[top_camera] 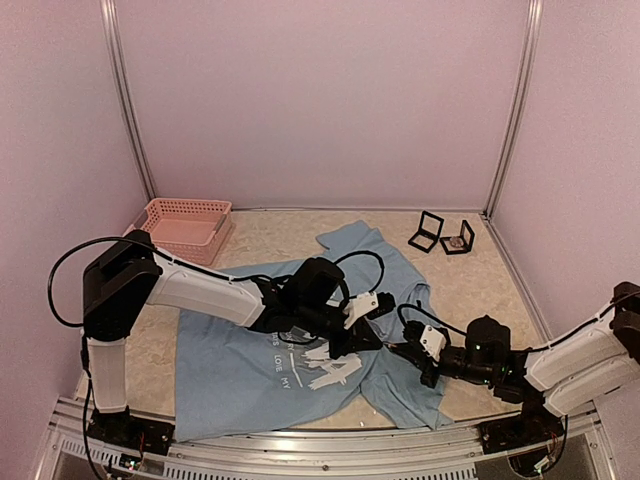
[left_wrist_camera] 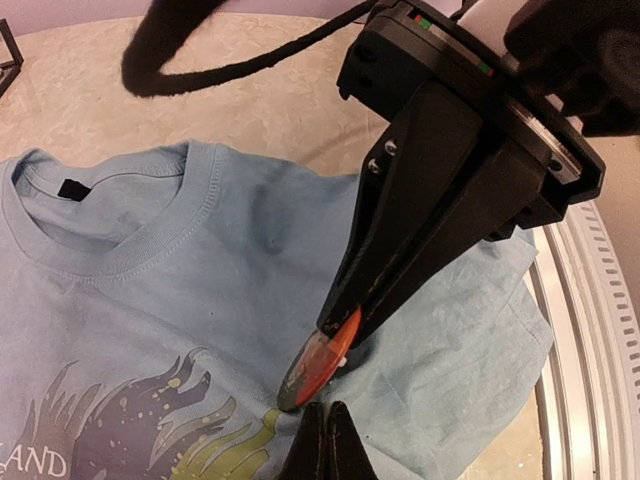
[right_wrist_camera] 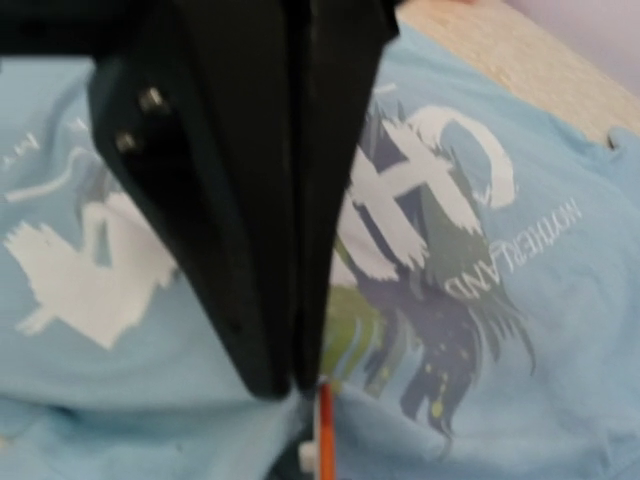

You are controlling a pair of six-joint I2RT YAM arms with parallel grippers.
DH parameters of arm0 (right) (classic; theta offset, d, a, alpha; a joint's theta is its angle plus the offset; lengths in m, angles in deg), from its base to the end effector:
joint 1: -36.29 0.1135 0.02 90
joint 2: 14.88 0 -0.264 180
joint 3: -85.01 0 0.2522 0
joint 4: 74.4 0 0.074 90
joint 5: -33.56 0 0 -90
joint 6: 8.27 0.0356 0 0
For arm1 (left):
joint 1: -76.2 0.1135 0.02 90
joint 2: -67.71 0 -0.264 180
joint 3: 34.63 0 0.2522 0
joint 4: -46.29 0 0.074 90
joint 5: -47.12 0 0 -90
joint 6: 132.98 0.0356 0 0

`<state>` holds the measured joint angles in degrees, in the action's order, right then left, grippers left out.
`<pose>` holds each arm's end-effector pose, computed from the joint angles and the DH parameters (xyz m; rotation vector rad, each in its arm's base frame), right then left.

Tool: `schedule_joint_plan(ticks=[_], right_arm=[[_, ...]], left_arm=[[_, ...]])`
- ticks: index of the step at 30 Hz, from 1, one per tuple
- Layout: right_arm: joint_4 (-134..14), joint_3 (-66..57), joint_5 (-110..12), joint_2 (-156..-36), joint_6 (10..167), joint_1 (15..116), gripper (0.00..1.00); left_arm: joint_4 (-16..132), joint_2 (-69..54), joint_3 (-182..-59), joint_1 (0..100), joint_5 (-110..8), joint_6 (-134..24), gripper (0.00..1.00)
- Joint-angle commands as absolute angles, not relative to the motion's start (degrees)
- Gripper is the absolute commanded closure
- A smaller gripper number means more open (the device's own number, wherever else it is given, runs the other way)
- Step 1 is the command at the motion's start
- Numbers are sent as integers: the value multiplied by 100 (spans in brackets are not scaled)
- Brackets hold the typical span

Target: Pin the brooch onto the clothing

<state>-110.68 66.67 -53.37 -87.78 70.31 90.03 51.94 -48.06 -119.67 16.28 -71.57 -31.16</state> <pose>0.1124 0.1565 0.1260 -1.0692 1.6039 0.5510 0.2039 -0.3861 0.1600 1.5783 1.6787 -1.0043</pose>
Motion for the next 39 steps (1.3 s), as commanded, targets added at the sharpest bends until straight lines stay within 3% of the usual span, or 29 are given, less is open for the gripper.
schedule_joint_plan(ticks=[1, 8, 12, 18, 33, 39], right_arm=[[-11253, 6785, -5033, -8527, 7145, 9073, 100], [-11364, 6835, -4962, -8464, 7357, 9079, 100], [-11567, 6869, -5024, -8569, 7469, 9078, 100], [-11781, 6816, -4870, -8809, 7514, 9069, 100], [-12103, 6675, -4357, -8915, 7584, 8821, 100], [-12121, 6631, -4092, -8912, 7541, 8805, 100]], left_arm=[[5130, -4746, -12042, 1653, -7172, -3086, 100], [5133, -4718, -12036, 1653, -7168, -3078, 98], [5154, -4669, -12015, 1653, -7202, -2995, 75], [4620, -4433, -11723, 1744, -7186, -3026, 66], [4608, -4462, -11669, 1724, -7008, -2692, 72], [4595, -4569, -11804, 1683, -6967, -2748, 82]])
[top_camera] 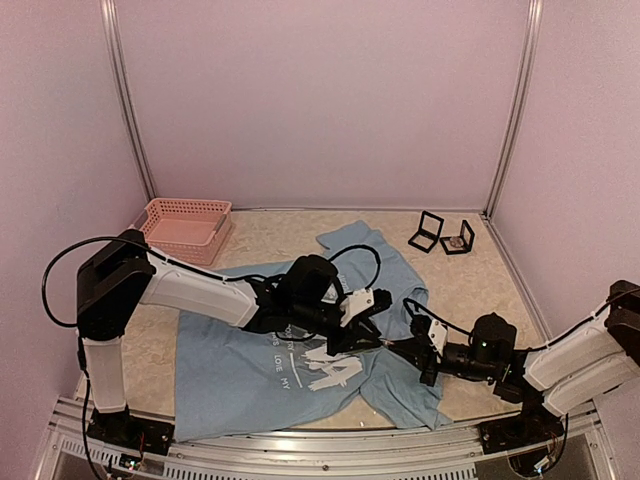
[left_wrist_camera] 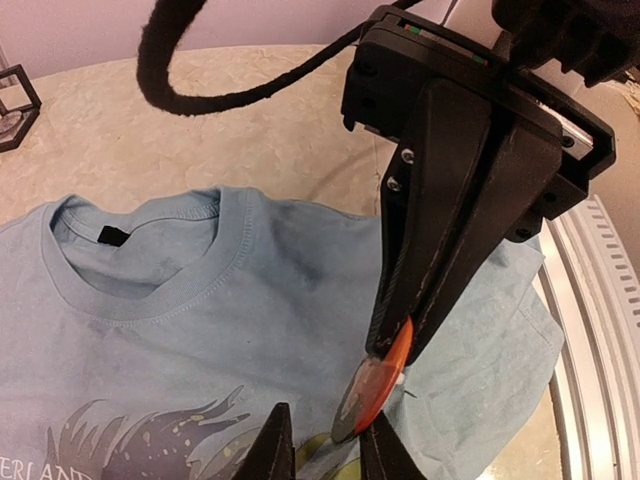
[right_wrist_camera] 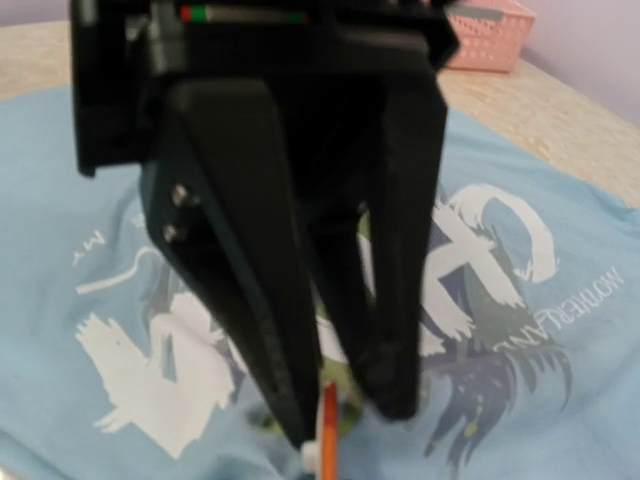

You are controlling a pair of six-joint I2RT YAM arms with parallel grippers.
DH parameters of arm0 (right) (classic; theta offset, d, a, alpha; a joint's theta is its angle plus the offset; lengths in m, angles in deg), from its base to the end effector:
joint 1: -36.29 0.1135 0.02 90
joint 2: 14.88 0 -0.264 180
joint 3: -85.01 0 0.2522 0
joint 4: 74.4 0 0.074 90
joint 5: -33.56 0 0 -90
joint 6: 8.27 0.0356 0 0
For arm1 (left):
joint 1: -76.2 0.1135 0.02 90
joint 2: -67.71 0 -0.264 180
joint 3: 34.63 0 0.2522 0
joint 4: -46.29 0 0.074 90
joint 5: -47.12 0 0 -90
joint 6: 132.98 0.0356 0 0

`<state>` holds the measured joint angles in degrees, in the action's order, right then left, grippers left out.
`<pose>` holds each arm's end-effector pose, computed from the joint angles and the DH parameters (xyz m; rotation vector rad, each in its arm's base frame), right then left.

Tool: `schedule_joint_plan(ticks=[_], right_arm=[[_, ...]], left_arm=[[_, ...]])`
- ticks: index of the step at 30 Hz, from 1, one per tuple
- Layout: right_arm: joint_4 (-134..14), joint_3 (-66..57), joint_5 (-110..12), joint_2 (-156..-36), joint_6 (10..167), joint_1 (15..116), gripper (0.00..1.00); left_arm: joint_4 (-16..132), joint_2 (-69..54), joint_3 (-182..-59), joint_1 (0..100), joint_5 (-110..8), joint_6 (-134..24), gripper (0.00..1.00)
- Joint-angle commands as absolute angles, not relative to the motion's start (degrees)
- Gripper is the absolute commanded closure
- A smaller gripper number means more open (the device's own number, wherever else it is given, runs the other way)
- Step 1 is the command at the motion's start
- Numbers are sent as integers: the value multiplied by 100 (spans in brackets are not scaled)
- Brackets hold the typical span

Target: Pin the brooch onto the clothing

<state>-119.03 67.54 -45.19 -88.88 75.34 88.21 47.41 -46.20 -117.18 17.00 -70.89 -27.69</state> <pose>0.1135 0.1561 0.1344 -1.0194 1.5273 0.7408 0.2065 -0.3790 0.1670 1.5708 1.5686 -0.9601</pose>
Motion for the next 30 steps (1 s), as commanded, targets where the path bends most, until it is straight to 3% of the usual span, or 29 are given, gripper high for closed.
schedule_joint_plan(ticks=[1, 7, 19, 22, 24, 30], right_arm=[[-12112, 6629, -4053, -8910, 7536, 8810, 100], [-11952, 6586, -3952, -8899, 7506, 8797, 100], [-11374, 6489, -3920, -8642, 7648, 8690, 99], [-11221, 6524, -4079, -8538, 7718, 8628, 70], [-11220, 6533, -4135, -8613, 7735, 8629, 59], [-11656, 6370, -4151, -9179, 7877, 8626, 56]], left_arm=[[4572, -4575, -11808, 1687, -6980, -2765, 84], [4469, -4500, -11745, 1637, -7056, -2801, 100], [4418, -4257, -11567, 1622, -6950, -2926, 100], [4478, -4186, -11539, 1622, -6920, -2918, 100], [4443, -4152, -11500, 1618, -6906, -2911, 100], [4462, -4159, -11514, 1596, -6976, -2905, 100]])
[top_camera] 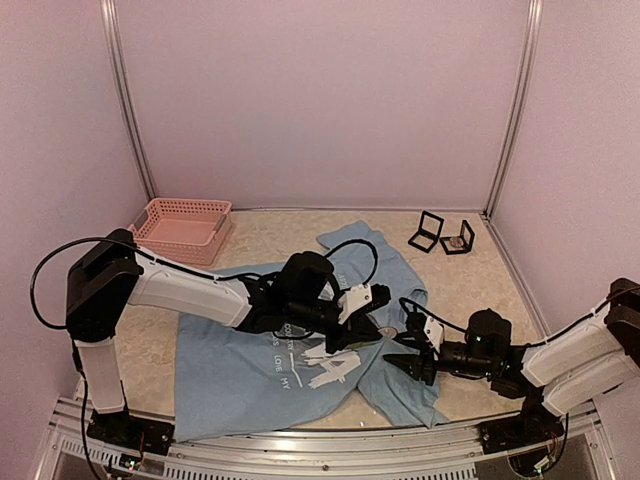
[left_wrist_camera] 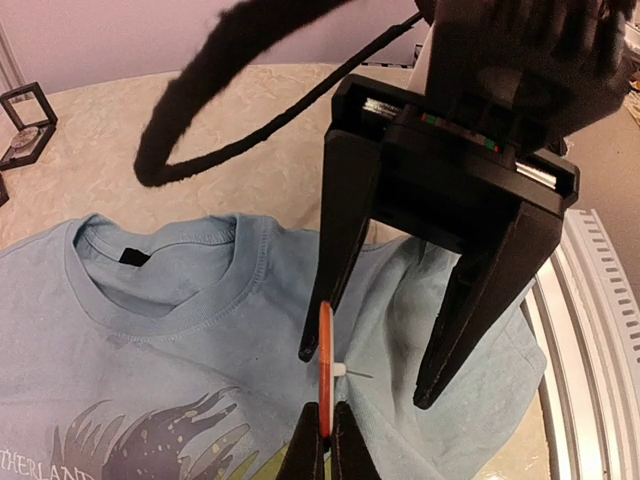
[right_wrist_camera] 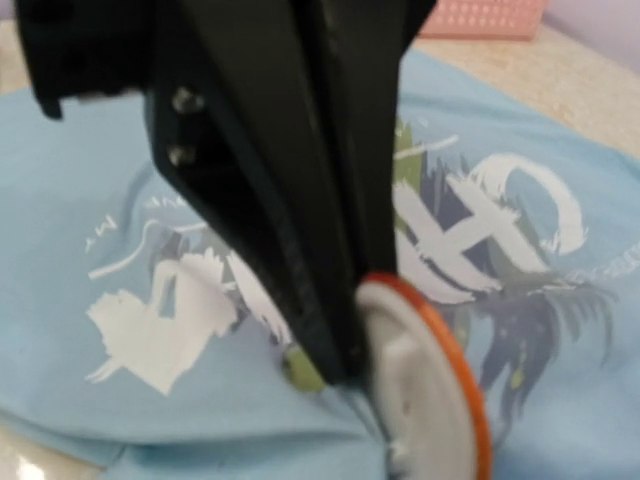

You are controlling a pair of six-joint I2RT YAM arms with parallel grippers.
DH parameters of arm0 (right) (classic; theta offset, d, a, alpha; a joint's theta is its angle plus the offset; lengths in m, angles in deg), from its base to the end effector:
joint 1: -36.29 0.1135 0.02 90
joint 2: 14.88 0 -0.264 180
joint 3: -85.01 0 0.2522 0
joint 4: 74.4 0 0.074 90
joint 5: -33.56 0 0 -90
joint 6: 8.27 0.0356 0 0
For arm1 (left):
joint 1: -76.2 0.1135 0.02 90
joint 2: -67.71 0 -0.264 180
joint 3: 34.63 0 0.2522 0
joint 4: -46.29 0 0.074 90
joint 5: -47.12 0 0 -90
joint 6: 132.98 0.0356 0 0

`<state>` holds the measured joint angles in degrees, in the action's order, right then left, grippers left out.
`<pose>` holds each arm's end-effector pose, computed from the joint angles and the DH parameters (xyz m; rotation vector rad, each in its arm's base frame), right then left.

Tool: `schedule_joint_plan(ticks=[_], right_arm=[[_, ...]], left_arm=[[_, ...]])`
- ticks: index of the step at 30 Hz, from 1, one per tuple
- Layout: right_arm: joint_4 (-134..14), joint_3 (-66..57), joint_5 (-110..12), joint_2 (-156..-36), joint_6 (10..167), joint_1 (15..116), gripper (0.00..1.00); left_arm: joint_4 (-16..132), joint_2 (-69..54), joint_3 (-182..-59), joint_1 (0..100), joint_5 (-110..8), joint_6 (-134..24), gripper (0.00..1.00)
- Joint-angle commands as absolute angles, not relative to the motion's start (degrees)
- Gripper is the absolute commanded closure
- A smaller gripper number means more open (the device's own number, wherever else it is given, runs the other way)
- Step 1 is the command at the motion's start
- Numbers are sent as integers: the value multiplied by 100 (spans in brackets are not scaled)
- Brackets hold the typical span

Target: Pin the brooch onto the clothing

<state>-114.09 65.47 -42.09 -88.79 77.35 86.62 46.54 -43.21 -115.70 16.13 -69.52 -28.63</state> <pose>0.1201 0.1586 0.1347 -1.0280 1.5888 0.7857 0.1980 -0.3759 0.1815 1.5431 1.5443 -0.9561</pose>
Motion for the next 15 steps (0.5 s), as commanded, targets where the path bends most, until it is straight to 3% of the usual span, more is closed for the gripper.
schedule_joint_plan(ticks=[1, 6, 10, 15], right_arm=[[-11753, 6362, -4148, -9228, 7889, 8634, 56], [-11860, 6311, -4053, -9185, 7878, 8541, 55], [-11713, 6280, -3734, -9073, 7959, 8246, 48], [-11826, 6220, -3459, -9237, 7945, 8134, 51]], left_arm=[[4468, -4158, -11501, 1592, -6978, -2889, 100], [4498, -4120, -11453, 1591, -6903, -2847, 100], [4529, -4117, -11439, 1576, -6899, -2783, 100], [4516, -4107, -11439, 1574, -6905, -2752, 100]])
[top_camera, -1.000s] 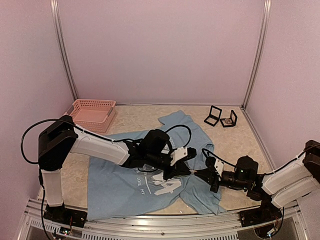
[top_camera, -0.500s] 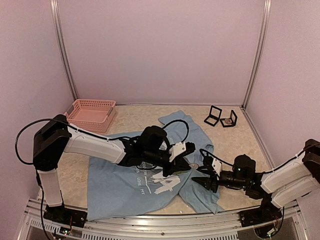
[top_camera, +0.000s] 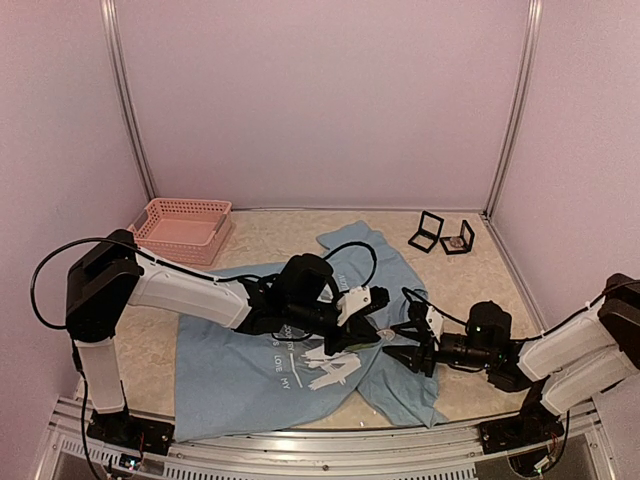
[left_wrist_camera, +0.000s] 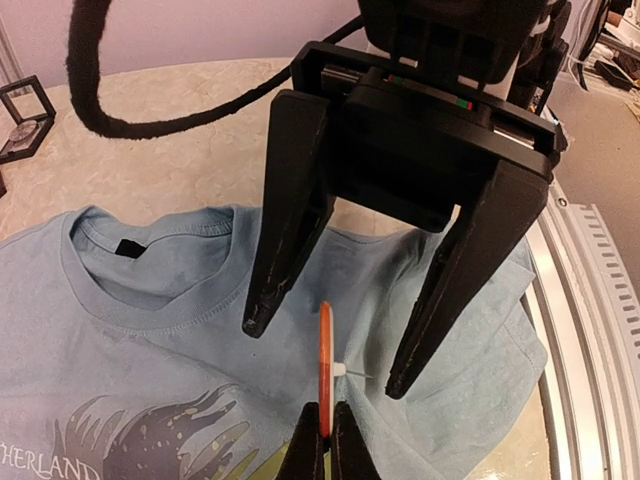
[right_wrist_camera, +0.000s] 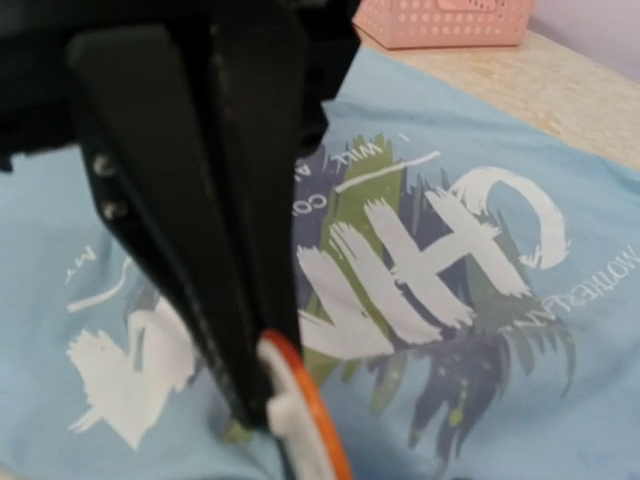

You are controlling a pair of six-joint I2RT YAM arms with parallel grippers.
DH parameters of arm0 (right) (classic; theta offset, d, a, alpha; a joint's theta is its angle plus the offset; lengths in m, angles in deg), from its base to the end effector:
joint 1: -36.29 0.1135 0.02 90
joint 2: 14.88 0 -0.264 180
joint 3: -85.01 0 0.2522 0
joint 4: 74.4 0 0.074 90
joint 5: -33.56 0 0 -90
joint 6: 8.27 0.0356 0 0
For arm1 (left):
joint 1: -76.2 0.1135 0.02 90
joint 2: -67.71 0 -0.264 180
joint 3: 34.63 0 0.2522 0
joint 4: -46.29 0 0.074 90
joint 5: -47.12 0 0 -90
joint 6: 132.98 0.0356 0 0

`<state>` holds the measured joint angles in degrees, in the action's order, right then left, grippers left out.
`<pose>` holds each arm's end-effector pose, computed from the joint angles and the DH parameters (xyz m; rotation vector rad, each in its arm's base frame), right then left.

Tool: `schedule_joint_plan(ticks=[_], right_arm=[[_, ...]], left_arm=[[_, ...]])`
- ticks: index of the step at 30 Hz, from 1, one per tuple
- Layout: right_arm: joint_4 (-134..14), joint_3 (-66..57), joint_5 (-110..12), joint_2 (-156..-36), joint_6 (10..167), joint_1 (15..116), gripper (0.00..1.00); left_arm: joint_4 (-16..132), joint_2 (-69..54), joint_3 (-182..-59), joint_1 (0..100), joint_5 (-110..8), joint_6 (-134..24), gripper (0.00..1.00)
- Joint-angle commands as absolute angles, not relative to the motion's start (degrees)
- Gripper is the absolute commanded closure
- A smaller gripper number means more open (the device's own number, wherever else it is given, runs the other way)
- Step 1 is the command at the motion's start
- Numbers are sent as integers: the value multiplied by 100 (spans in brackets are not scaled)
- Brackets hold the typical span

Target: Pin the brooch onto the clothing

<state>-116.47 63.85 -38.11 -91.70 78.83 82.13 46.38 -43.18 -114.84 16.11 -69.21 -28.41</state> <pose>0.1361 0.1562 0.1370 -0.9816 1.5951 0.8142 0.1968 -0.3737 0.1773 1.5488 1.5540 -0.9474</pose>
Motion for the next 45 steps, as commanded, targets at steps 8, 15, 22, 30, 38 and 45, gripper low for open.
schedule_joint_plan(ticks=[8, 15, 22, 30, 38, 45], right_arm=[[-11921, 6058, -3216, -9429, 7937, 8009, 78], [-11947, 6045, -3233, -9511, 7971, 7971, 84], [-11833, 5947, -3397, -9552, 8037, 7963, 86], [-11516, 5773, -3552, -9565, 7986, 7964, 85], [-11275, 5651, -3581, -9603, 7917, 7963, 82], [-11164, 5589, -3687, -9648, 7909, 7969, 81]], left_arm=[[4538, -4101, -11447, 1576, -6914, -2738, 100], [4538, -4088, -11445, 1569, -6910, -2733, 100], [4572, -4093, -11456, 1541, -6904, -2689, 100], [4625, -4101, -11474, 1500, -6879, -2638, 100], [4641, -4077, -11474, 1480, -6866, -2602, 100], [4643, -4075, -11474, 1462, -6868, -2578, 100]])
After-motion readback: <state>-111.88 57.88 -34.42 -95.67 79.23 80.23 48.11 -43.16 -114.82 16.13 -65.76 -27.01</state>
